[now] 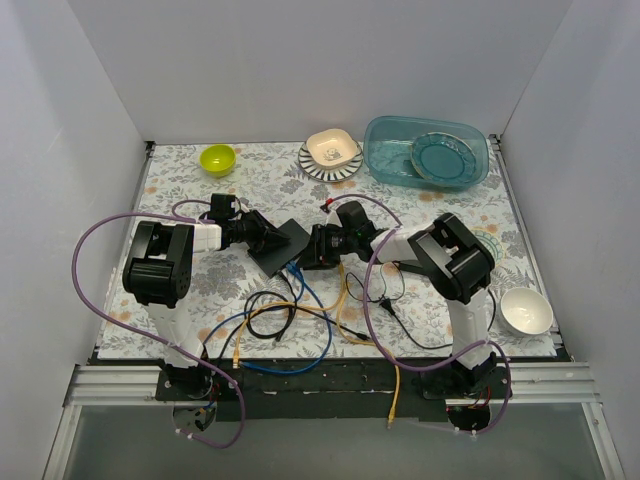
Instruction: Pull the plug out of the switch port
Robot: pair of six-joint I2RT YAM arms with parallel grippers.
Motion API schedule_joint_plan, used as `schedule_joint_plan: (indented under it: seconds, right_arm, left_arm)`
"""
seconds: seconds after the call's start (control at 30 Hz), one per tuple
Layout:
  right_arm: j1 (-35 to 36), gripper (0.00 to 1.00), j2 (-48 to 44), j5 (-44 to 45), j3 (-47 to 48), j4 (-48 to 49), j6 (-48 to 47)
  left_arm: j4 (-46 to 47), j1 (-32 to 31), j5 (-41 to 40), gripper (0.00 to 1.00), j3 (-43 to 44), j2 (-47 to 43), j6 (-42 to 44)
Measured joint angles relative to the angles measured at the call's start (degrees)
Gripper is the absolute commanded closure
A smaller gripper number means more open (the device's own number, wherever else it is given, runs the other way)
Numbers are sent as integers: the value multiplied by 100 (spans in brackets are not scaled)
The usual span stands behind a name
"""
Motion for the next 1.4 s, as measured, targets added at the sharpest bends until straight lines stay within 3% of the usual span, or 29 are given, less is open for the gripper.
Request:
schedule_joint_plan:
  seconds: [0.47,0.7,0.87,0.93,1.1,1.4]
  right_arm:
    - [-20,59,527,-157,551,227,339]
    - [-22,76,586,-232,566,291,476]
    - [-33,82,597,-278,573,337,457]
    - [-37,82,597,-289,573,337,448]
    - [-57,65,640,-334,570,323,411]
    - [-57,65,688,-446,494,538,459]
  left_arm:
    - [31,0,-2,80,-22,-7,15]
    - [31,0,0,80,-22,-7,35]
    - [31,0,-2,80,-22,-7,37]
    - [31,0,0,80,-22,-7,37]
    - [31,0,-2,80,-22,-7,37]
    - [55,0,0,80,-35,-7,37]
